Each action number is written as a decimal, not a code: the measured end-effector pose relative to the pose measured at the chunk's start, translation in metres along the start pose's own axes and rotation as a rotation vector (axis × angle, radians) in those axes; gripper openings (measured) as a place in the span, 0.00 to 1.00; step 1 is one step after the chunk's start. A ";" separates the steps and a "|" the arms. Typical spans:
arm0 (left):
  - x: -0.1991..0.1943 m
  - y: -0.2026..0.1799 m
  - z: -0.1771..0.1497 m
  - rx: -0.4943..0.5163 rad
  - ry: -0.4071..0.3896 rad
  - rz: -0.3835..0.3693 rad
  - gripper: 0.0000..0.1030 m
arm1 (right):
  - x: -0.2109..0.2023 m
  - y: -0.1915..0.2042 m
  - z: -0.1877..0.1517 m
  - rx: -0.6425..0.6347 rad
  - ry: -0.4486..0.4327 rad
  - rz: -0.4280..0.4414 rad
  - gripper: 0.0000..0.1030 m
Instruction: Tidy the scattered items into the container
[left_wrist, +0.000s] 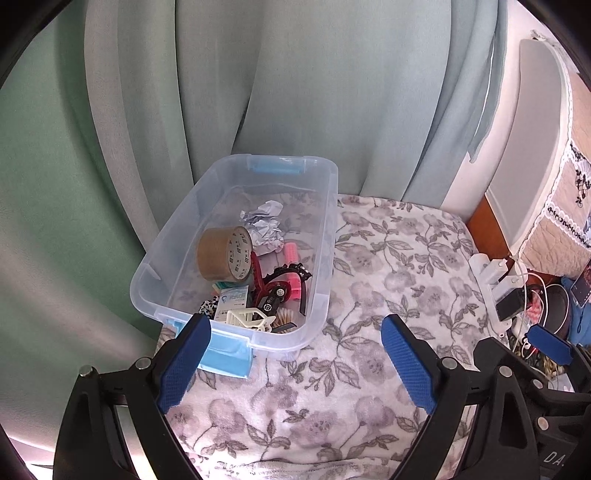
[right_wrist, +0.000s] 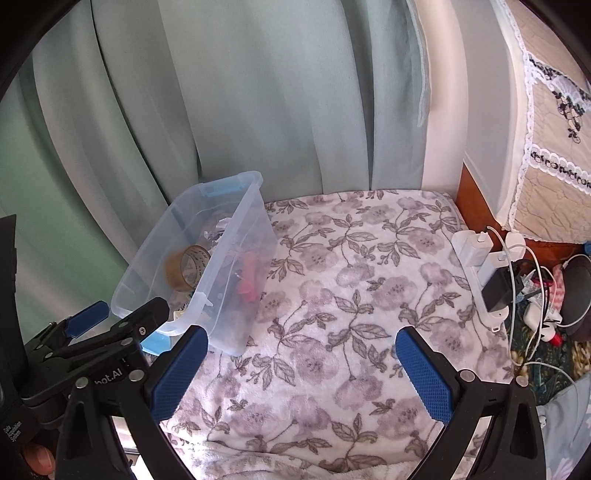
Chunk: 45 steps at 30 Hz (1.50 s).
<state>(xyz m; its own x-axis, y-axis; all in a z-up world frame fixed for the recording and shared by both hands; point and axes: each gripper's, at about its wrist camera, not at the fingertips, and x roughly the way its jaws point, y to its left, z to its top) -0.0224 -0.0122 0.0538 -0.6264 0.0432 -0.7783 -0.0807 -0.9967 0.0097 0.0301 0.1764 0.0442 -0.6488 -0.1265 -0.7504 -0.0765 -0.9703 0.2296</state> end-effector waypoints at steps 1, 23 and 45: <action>-0.001 -0.001 -0.001 0.005 0.002 0.003 0.91 | 0.000 -0.001 0.000 0.004 0.005 -0.004 1.00; -0.017 0.005 -0.007 0.006 0.021 -0.004 0.91 | -0.019 0.009 -0.002 -0.031 0.010 -0.044 1.00; -0.018 0.009 -0.009 -0.008 0.020 -0.025 0.91 | -0.025 0.013 0.000 -0.052 0.004 -0.059 1.00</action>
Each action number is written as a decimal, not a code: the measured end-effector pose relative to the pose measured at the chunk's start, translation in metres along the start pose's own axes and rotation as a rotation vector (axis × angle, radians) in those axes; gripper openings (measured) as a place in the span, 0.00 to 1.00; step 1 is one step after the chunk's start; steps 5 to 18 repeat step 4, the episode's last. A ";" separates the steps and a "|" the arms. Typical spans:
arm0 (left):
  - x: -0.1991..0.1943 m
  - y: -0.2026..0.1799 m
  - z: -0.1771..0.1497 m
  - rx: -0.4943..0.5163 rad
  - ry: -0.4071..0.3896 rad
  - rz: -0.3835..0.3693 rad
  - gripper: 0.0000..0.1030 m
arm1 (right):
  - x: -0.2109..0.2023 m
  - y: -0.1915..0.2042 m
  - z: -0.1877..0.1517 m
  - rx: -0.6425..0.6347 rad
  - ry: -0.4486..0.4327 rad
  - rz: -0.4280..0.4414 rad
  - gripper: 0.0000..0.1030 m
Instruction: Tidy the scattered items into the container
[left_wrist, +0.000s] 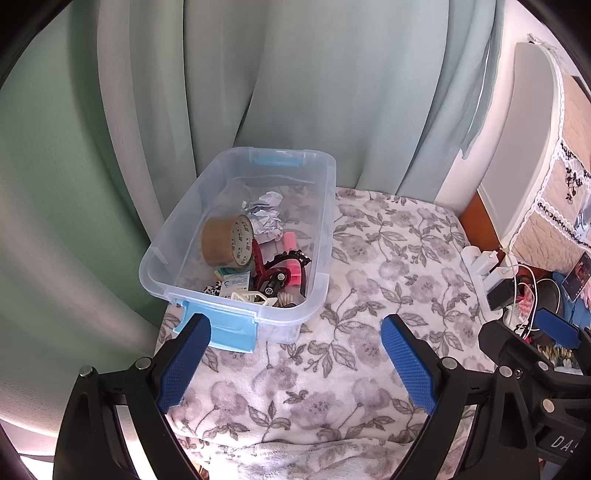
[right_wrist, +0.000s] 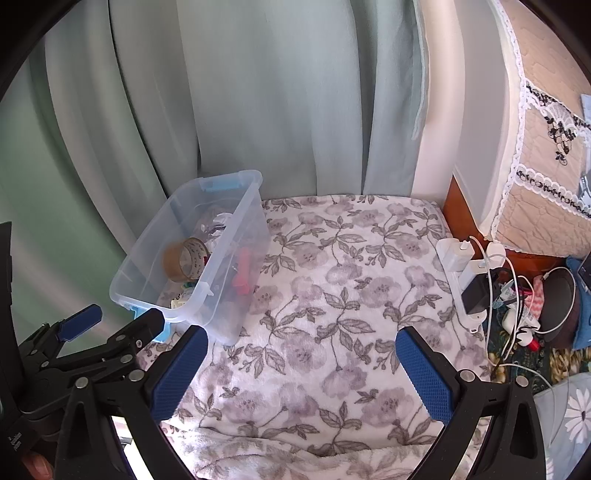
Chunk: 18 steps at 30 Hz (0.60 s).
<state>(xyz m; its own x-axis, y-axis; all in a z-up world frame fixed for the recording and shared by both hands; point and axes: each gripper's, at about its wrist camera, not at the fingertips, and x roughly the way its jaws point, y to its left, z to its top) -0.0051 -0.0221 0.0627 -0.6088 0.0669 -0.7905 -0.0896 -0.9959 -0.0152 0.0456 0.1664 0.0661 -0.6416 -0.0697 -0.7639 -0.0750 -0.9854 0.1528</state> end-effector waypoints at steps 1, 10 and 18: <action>0.001 0.000 0.000 0.002 0.001 0.001 0.91 | 0.000 0.000 0.000 -0.001 0.001 -0.001 1.00; 0.000 0.001 0.000 0.006 -0.003 0.008 0.91 | 0.000 -0.001 -0.001 -0.001 0.004 0.001 1.00; 0.000 0.001 0.000 0.006 -0.003 0.008 0.91 | 0.000 -0.001 -0.001 -0.001 0.004 0.001 1.00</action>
